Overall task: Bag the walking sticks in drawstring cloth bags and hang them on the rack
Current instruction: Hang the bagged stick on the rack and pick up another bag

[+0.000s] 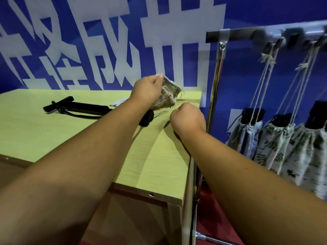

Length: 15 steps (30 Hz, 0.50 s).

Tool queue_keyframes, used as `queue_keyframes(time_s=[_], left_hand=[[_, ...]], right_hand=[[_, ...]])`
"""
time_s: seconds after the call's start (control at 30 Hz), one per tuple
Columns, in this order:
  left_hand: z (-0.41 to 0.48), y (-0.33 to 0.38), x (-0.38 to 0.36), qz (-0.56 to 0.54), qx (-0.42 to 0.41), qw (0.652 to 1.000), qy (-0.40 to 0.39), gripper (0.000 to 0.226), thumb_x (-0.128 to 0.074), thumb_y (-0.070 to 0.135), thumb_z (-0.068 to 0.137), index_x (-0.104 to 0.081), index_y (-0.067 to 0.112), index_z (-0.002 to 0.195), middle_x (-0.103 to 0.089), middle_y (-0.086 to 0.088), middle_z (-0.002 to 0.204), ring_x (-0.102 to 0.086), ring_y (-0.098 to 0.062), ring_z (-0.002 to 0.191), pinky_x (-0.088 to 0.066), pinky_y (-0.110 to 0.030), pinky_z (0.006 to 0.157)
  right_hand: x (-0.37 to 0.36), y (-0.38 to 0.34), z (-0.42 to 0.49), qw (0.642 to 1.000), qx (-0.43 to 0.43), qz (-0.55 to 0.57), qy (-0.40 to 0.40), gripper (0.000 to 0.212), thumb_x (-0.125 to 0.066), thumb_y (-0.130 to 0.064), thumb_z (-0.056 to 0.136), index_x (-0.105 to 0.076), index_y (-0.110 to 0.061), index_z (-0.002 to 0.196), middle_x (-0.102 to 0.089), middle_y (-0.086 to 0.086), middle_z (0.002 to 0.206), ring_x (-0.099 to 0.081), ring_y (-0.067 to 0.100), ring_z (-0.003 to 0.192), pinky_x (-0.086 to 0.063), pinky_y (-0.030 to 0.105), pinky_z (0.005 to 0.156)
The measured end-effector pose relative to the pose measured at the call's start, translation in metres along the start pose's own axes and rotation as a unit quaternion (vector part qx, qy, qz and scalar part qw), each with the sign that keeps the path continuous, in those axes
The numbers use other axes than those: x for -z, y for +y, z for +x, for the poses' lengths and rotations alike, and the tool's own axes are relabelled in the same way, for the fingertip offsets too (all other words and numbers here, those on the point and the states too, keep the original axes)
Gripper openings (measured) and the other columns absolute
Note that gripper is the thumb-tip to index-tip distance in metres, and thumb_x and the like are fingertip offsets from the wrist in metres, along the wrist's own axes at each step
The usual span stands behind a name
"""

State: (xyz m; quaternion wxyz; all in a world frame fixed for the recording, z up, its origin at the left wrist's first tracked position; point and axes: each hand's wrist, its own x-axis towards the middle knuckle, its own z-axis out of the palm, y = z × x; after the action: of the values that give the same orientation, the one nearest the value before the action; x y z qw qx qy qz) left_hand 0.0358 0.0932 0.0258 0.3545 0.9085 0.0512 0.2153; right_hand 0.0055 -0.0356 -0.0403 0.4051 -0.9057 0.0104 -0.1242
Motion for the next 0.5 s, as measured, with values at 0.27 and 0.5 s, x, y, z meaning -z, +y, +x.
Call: queue_keyframes(time_s=[0.27,0.5], left_hand=[[-0.031,0.067,0.055,-0.171,-0.068,0.977,0.108,0.016,-0.071,0.025,0.097,-0.078,0.03,0.111,-0.072,0.016,0.099,-0.067,0.001,0.087,-0.057,-0.02,0.075],[-0.078,0.118,0.102,-0.252,-0.038,0.966,0.041,0.019,-0.067,0.019,0.096,-0.074,0.036,0.104,-0.076,0.01,0.104,-0.074,-0.018,0.099,-0.064,-0.046,0.089]], right_hand=[[0.028,-0.01,-0.022,0.981,-0.077,0.165,-0.066,0.042,-0.056,-0.031,0.098,-0.047,-0.011,0.134,-0.064,0.011,0.112,-0.068,0.031,0.1,-0.061,0.051,0.089],[0.111,-0.027,-0.069,0.903,-0.062,0.422,-0.045,0.063,-0.068,-0.031,0.097,-0.029,-0.04,0.145,-0.07,0.013,0.118,-0.078,0.029,0.094,-0.066,0.046,0.08]])
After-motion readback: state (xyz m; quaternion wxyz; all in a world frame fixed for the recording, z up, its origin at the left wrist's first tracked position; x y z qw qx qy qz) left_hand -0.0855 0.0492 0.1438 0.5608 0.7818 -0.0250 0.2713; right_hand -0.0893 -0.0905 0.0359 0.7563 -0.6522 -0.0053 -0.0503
